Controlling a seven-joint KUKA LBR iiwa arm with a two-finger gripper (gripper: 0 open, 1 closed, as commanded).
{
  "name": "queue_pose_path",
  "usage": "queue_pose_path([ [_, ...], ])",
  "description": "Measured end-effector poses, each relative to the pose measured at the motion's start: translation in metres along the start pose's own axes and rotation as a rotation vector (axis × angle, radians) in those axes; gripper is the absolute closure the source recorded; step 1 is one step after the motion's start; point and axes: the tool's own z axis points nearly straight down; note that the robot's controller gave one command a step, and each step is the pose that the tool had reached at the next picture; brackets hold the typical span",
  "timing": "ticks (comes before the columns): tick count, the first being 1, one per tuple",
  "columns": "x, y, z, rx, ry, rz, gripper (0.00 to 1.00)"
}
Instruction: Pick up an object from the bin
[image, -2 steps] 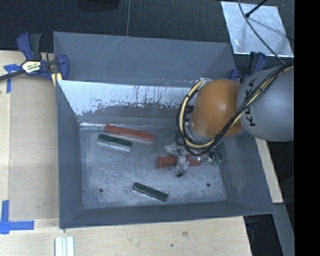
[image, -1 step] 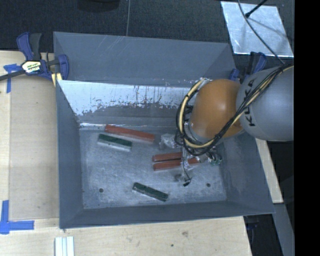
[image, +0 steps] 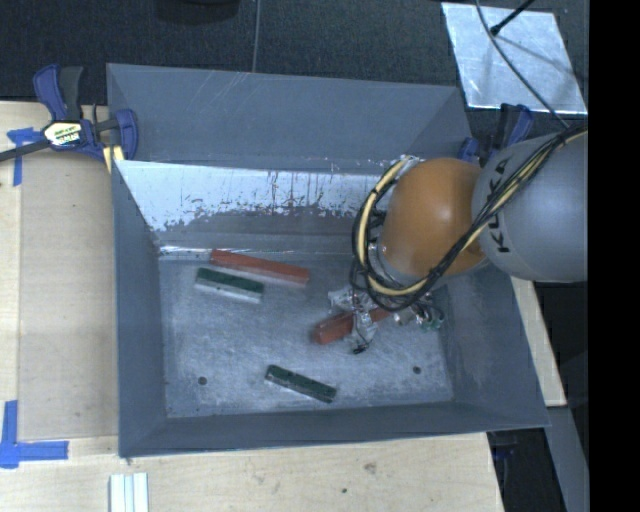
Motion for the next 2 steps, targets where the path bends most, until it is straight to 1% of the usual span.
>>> queue_pose_path([
  [1,0.006,-0.037,-0.001,0.003,-0.001,0.033,1.0],
  [2,0.011,-0.048,-0.024,0.003,-0.002,0.025,1.0],
])
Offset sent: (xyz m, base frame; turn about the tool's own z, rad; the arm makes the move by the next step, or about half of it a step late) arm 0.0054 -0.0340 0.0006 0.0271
